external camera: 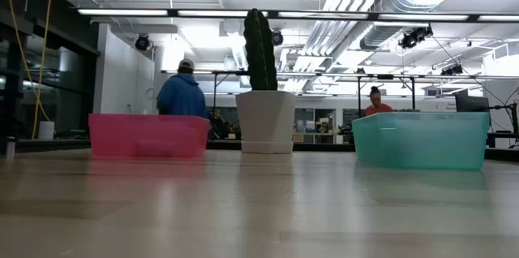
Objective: Pick and place medicine bottles into bin by pill shape (circle, oval)
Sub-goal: Put the transparent capsule bottle into the green bin
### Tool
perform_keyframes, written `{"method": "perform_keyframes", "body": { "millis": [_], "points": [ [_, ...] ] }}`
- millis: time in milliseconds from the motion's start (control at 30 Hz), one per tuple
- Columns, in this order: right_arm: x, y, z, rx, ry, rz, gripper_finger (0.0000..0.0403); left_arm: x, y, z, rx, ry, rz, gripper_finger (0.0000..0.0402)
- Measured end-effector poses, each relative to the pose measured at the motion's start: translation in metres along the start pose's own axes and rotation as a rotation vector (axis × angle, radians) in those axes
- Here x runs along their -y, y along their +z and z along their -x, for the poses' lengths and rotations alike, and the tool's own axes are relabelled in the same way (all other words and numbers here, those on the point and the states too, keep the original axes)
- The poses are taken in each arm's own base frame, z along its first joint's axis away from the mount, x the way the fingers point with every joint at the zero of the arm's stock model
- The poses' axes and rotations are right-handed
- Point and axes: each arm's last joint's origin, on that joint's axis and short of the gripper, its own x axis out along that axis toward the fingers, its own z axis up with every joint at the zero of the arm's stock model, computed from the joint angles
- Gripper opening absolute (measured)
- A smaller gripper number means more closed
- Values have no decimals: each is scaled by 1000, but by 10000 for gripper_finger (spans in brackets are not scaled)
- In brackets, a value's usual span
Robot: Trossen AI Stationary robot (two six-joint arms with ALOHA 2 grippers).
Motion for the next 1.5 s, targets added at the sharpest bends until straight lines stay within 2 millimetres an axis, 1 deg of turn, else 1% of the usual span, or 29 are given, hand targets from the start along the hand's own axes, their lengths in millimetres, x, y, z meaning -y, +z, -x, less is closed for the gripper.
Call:
{"method": "perform_keyframes", "body": {
  "millis": [100,200,300,400,833,1267,1500],
  "points": [
    [0,0,0,-1,0,0,240,6,-17,-7,-88,41,55,216],
    [0,0,0,-1,0,1,240,6,-25,-9,-99,111,58,216],
    [0,0,0,0,0,5,240,6,-25,-8,-44,160,25,216],
    [0,0,0,0,0,6,240,6,-25,-8,-29,176,-5,216],
    [0,0,0,-1,0,8,240,0,-30,-7,-87,234,-17,216],
    [0,-1,0,-8,1,12,240,8,-38,-5,-94,212,-2,216],
    [0,-1,0,-8,1,12,240,6,-44,-17,-124,256,-20,216]
  ]
}}
